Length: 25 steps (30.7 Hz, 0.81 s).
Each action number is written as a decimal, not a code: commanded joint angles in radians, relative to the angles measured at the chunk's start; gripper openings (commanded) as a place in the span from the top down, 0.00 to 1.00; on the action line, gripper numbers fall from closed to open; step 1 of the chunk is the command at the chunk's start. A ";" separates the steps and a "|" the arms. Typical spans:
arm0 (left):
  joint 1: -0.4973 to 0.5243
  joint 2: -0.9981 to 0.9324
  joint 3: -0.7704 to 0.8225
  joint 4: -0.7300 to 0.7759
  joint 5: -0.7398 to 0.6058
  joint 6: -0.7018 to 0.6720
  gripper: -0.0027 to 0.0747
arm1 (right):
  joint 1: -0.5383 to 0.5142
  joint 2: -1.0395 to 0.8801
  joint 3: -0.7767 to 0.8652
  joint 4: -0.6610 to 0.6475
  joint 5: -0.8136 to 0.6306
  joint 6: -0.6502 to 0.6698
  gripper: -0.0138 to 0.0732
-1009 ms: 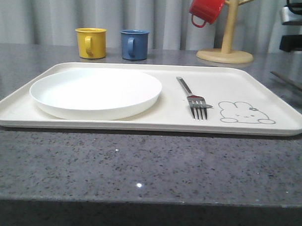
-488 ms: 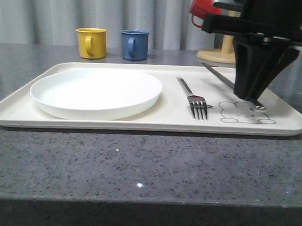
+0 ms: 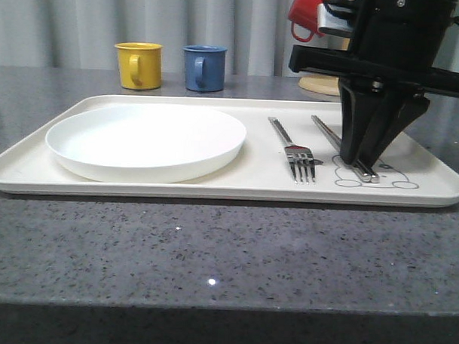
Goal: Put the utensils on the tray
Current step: 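Lay the chopsticks on the tray beside the fork, release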
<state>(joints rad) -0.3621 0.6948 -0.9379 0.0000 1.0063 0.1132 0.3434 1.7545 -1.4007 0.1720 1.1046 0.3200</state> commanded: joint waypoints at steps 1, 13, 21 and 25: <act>-0.003 0.002 -0.022 0.000 -0.065 -0.007 0.49 | -0.002 -0.036 -0.021 0.008 -0.027 0.001 0.57; -0.003 0.002 -0.022 0.000 -0.065 -0.007 0.49 | -0.038 -0.224 -0.021 -0.265 0.056 -0.029 0.56; -0.003 0.002 -0.022 0.000 -0.065 -0.007 0.49 | -0.252 -0.274 -0.020 -0.309 0.089 -0.139 0.56; -0.003 0.002 -0.022 0.000 -0.065 -0.007 0.49 | -0.359 -0.259 -0.020 -0.308 0.063 -0.178 0.56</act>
<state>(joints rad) -0.3621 0.6948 -0.9379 0.0000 1.0063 0.1132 0.0501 1.5208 -1.4007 -0.1109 1.2009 0.1865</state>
